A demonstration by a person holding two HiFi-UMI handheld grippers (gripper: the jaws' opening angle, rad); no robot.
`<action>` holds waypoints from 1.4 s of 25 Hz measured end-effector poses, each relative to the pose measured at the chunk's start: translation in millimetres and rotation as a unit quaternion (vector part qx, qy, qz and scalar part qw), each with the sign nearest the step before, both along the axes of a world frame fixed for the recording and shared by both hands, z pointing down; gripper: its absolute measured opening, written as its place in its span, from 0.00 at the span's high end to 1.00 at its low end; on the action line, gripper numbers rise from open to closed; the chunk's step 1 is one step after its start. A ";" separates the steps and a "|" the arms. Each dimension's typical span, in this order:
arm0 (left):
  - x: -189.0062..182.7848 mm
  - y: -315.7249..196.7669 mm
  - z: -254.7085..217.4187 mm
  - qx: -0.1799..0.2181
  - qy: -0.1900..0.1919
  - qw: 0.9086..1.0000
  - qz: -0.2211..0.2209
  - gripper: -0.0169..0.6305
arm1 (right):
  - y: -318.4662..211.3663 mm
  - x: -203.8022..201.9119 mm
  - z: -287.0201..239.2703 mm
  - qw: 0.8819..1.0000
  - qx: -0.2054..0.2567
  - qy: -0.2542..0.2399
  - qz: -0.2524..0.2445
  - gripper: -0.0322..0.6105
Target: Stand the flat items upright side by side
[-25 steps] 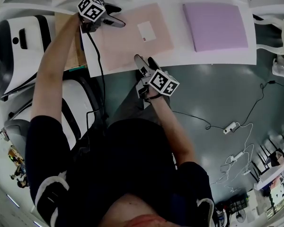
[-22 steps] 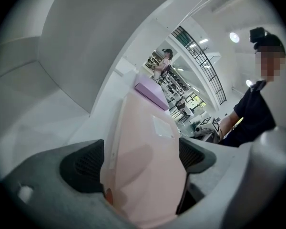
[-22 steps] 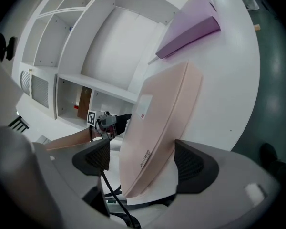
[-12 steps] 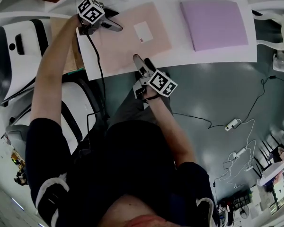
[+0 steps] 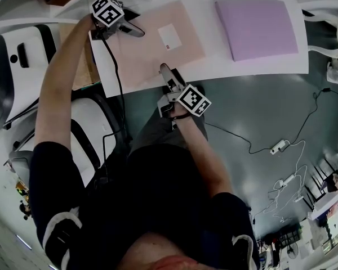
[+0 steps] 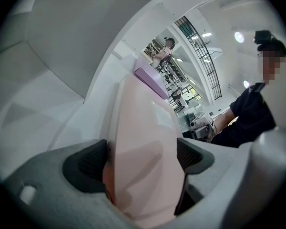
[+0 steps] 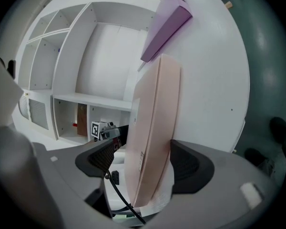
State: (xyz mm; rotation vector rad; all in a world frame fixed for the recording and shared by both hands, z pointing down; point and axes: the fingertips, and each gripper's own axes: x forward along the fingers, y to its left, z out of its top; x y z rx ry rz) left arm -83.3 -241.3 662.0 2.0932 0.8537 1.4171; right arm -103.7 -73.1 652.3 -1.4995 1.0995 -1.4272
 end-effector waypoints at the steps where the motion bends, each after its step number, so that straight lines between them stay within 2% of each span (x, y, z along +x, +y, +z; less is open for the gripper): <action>1: -0.1 0.2 0.0 0.001 -0.001 1.000 0.003 0.24 | 0.2 0.6 -0.3 1.000 0.004 -0.002 0.000 0.38; 8: -3.5 -2.0 0.0 0.007 0.004 1.000 0.012 0.27 | -0.4 4.9 -3.1 0.999 0.024 0.016 -0.021 0.38; 11: -2.8 -3.5 0.2 0.009 0.011 1.000 0.010 0.28 | -0.5 8.8 -1.3 0.999 0.028 -0.011 -0.020 0.39; 13: -3.9 -3.6 1.4 0.015 0.014 1.000 0.015 0.33 | -0.5 6.6 0.8 0.999 0.010 -0.010 -0.038 0.44; 16: -3.5 -1.8 2.7 0.020 0.015 0.999 0.024 0.33 | -0.7 8.0 3.2 0.997 -0.045 0.045 -0.048 0.39; 19: -4.2 -0.6 4.9 0.032 0.014 0.999 0.041 0.37 | 0.6 14.4 5.9 0.993 -0.085 0.079 -0.037 0.41; 23: -3.7 -2.8 5.7 0.033 0.006 0.998 0.049 0.38 | -2.2 17.5 3.4 0.996 -0.079 0.037 -0.014 0.36; 26: -3.4 -3.5 5.1 0.018 0.004 0.999 0.038 0.38 | 0.6 19.2 4.7 0.998 -0.065 0.007 0.004 0.40; 35: -2.8 -2.4 4.0 0.008 -0.016 0.998 0.054 0.39 | -5.8 21.3 6.6 0.999 -0.047 0.006 0.006 0.45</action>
